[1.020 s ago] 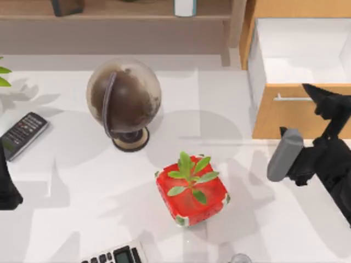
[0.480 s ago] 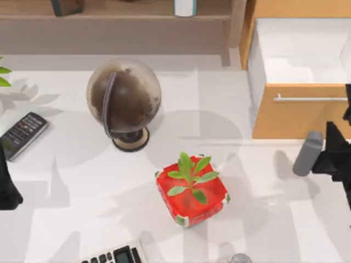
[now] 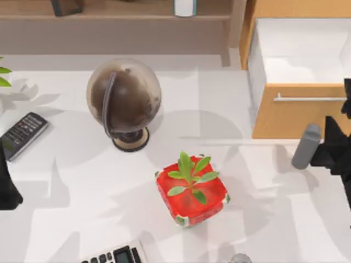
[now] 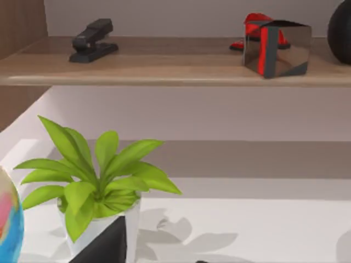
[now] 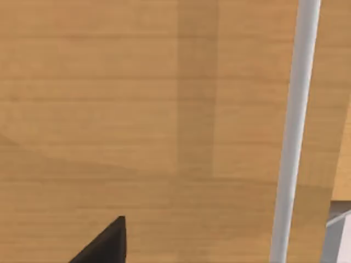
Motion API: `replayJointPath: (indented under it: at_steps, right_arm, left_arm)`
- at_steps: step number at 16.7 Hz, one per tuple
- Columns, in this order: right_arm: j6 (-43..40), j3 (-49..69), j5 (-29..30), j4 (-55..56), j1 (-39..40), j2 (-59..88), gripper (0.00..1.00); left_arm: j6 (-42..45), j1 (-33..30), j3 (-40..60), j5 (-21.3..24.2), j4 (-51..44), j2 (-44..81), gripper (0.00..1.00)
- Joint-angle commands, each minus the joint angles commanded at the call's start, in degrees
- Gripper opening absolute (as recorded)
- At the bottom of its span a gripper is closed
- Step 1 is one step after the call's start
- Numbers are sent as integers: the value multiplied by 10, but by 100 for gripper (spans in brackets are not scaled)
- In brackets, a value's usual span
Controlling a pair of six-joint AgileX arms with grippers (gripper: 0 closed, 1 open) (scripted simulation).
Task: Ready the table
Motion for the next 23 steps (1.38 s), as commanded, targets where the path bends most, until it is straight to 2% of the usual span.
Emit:
replayJointPath:
  at_steps: [6,19,23]
  right_arm:
    - [0,23,-10,-20,-10,4,100]
    - [0,23,-10,-20,-10,4,2]
    - [0,23,-10,-20,-10,4,0]
  left_arm:
    - [0,0,0,0,0,0,100]
    - [0,0,0,0,0,0,100]
    - [0,0,0,0,0,0,100]
